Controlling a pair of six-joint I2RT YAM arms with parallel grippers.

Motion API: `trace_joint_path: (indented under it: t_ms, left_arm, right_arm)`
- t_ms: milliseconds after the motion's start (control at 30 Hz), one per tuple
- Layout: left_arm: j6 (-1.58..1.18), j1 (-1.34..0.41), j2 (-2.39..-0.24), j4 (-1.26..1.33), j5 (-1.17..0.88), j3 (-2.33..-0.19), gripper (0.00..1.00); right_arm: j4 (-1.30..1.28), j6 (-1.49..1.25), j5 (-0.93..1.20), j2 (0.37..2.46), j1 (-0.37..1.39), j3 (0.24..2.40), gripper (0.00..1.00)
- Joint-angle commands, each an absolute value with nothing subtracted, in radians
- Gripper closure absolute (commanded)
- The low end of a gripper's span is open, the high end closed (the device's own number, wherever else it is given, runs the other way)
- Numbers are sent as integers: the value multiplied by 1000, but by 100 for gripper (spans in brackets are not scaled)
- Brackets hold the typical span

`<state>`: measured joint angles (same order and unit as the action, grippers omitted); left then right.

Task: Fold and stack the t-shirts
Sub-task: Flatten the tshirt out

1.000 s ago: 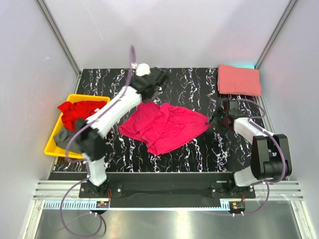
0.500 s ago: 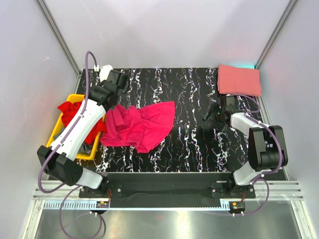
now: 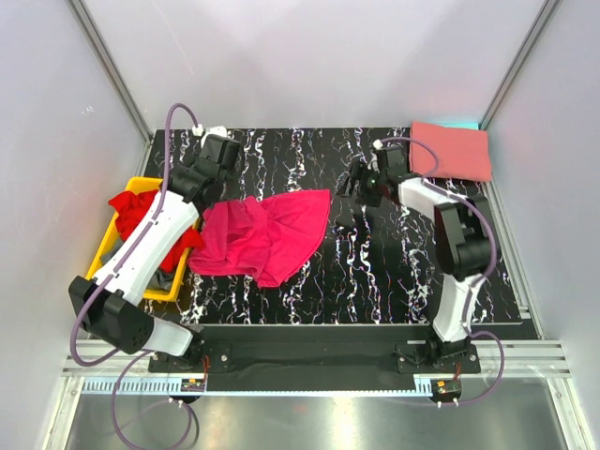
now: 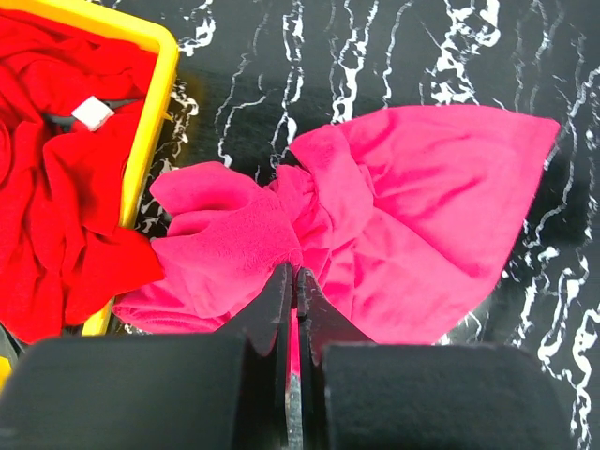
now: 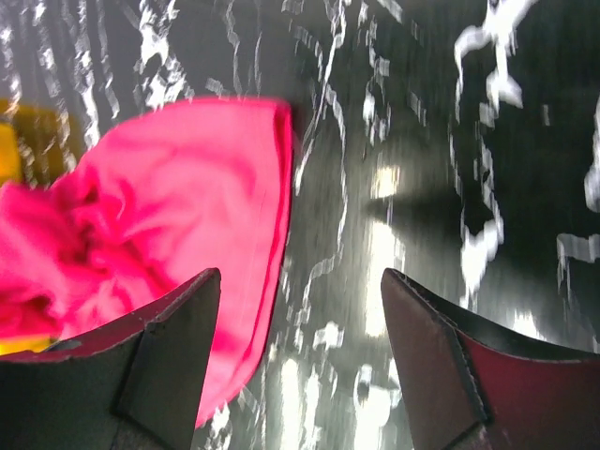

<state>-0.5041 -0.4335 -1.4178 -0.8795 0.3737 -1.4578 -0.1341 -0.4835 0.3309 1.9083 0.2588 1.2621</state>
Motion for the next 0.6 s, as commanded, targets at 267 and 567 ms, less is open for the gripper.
trace_joint_path:
  t_ms: [267,567]
  left_arm:
    - [-451,-430,-1341,-835,282,-1444,100]
    - [-445,-430,-1328,-813,267,-1428,100]
  right_arm:
    - [-236,-356,302,2236,333,1660,28]
    - [-321,-328,244,2313,379,1735,48]
